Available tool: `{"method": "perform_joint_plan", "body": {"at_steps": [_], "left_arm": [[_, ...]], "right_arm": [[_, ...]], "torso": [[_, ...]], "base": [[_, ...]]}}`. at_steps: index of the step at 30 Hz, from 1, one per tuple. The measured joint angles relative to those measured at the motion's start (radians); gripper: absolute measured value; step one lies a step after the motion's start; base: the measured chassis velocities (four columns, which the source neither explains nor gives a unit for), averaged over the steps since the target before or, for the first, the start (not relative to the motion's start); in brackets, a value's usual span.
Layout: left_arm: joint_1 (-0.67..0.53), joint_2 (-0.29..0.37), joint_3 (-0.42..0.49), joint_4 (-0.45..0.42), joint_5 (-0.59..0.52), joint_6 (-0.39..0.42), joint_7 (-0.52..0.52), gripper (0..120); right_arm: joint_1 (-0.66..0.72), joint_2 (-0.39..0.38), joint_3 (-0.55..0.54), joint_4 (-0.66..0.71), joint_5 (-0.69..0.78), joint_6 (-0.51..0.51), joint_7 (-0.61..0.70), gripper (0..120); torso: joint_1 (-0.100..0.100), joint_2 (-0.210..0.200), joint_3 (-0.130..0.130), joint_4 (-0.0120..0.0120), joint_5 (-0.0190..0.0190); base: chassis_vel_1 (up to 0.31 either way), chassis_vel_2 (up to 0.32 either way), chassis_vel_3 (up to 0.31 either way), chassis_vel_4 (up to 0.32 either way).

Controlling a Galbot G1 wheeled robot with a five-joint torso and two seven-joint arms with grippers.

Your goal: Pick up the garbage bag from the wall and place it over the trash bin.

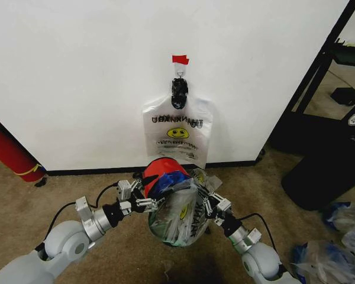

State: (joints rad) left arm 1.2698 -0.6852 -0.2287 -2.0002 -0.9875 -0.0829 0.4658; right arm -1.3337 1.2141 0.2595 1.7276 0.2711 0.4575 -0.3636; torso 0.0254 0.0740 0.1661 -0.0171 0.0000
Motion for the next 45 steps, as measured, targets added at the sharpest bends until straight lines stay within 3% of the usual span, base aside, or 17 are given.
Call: {"method": "perform_joint_plan", "body": {"at_steps": [13, 21, 35, 39, 45], "left_arm": [[-0.001, -0.003, -0.009, 0.002, -0.031, 0.006, -0.005, 23], [-0.006, -0.005, -0.009, 0.001, -0.02, -0.006, -0.014, 0], [-0.054, -0.029, -0.004, 0.092, 0.116, -0.092, -0.033, 0], [-0.101, -0.045, 0.012, 0.153, 0.232, -0.132, -0.036, 0], [-0.126, -0.055, 0.013, 0.197, 0.283, -0.159, -0.054, 0]], "right_arm": [[-0.002, 0.0, 0.004, 0.008, 0.01, -0.002, 0.011, 0], [-0.009, 0.001, 0.007, 0.01, 0.015, 0.002, 0.01, 0], [-0.02, -0.002, -0.006, 0.021, 0.068, -0.009, -0.027, 0], [-0.023, -0.001, -0.021, 0.03, 0.137, -0.01, -0.094, 0], [-0.027, 0.001, -0.025, 0.031, 0.181, -0.021, -0.122, 0]], "torso": [[0.0, 0.0, 0.0, 0.0, 0.0], [0.0, 0.0, 0.0, 0.0, 0.0001], [0.0, 0.0, 0.0, 0.0001, 0.0], [0.0, 0.0, 0.0, 0.0, 0.0], [0.0, 0.0, 0.0, -0.0001, 0.0]], "base": [[0.0, 0.0, 0.0, 0.0], [0.0, 0.0, 0.0, 0.0], [0.0, 0.0, 0.0, 0.0], [0.0, 0.0, 0.0, 0.0], [0.0, 0.0, 0.0, 0.0]]}}
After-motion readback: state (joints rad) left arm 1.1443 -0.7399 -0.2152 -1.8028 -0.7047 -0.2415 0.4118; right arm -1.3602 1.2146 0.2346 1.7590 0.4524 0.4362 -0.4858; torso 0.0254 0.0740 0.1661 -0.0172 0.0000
